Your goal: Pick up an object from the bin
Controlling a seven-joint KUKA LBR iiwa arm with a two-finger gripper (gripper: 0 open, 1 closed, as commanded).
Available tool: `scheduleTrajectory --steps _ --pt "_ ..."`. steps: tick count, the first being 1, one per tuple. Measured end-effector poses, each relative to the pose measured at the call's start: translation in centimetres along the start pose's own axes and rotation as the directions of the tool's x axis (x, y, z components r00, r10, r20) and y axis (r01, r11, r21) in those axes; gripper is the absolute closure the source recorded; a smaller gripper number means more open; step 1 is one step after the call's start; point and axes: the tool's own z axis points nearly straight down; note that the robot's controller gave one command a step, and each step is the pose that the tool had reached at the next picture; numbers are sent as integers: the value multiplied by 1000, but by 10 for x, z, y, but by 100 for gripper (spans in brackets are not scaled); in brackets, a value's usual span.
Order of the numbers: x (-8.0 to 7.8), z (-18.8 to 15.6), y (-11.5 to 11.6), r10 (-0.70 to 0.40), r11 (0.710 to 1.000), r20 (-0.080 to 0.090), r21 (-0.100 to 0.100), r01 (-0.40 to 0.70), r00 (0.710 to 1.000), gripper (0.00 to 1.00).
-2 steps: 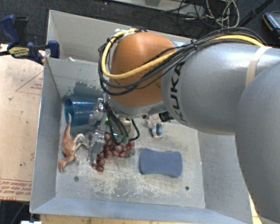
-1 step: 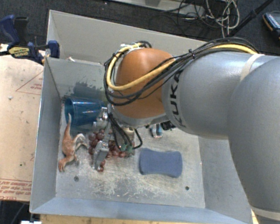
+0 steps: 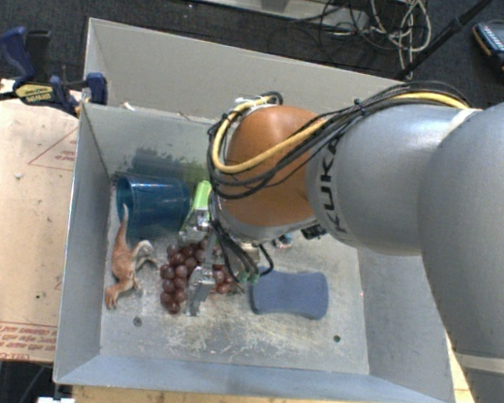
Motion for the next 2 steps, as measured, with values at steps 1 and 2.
scheduleTrajectory --steps 1,2 --pt "-3 33 -7 -120 993 42 -1 120 992 100" --pt "-3 33 -7 -120 993 42 -1 120 992 100"
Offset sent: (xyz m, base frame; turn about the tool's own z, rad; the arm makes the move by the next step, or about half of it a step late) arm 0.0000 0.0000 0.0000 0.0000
